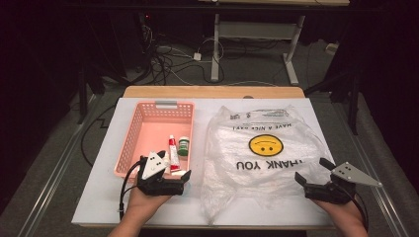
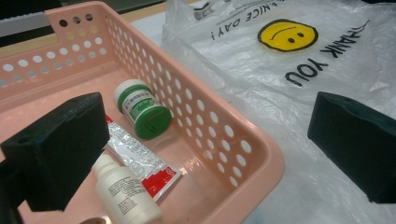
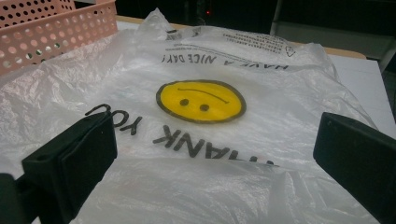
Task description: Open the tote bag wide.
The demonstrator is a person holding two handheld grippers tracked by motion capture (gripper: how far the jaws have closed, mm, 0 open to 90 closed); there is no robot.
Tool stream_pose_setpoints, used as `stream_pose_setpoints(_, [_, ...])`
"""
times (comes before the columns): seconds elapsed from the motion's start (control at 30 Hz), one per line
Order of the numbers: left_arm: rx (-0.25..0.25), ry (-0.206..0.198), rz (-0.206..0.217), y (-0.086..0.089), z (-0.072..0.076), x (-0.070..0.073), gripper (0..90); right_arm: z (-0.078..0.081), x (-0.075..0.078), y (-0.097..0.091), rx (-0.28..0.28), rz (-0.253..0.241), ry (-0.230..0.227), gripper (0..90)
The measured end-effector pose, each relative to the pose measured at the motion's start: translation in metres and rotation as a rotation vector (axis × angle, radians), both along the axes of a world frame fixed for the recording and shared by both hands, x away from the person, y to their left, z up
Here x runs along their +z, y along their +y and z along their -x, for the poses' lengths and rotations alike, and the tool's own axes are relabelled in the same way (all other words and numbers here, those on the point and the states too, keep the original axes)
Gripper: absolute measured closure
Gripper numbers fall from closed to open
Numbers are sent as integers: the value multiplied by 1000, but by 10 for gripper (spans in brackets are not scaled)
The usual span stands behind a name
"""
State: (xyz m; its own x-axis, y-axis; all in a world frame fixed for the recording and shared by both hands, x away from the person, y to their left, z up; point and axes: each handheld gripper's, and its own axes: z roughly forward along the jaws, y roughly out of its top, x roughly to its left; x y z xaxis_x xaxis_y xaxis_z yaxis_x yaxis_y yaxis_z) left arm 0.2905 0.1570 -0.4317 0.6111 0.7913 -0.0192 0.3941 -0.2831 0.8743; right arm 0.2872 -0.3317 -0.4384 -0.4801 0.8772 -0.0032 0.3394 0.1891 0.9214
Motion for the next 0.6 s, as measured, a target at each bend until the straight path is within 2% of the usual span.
stream_pose_setpoints(0.13, [16, 6, 24, 4, 0, 0, 0, -2, -2, 0, 10, 0, 20, 1])
stream_pose_setpoints(0.4, [22, 9, 28, 7, 0, 0, 0, -3, -2, 0, 20, 3, 23, 1])
stream_pose_setpoints(0.6, [29, 11, 30, 10, 0, 0, 0, -6, 0, -5, -1, 4, 29, 1])
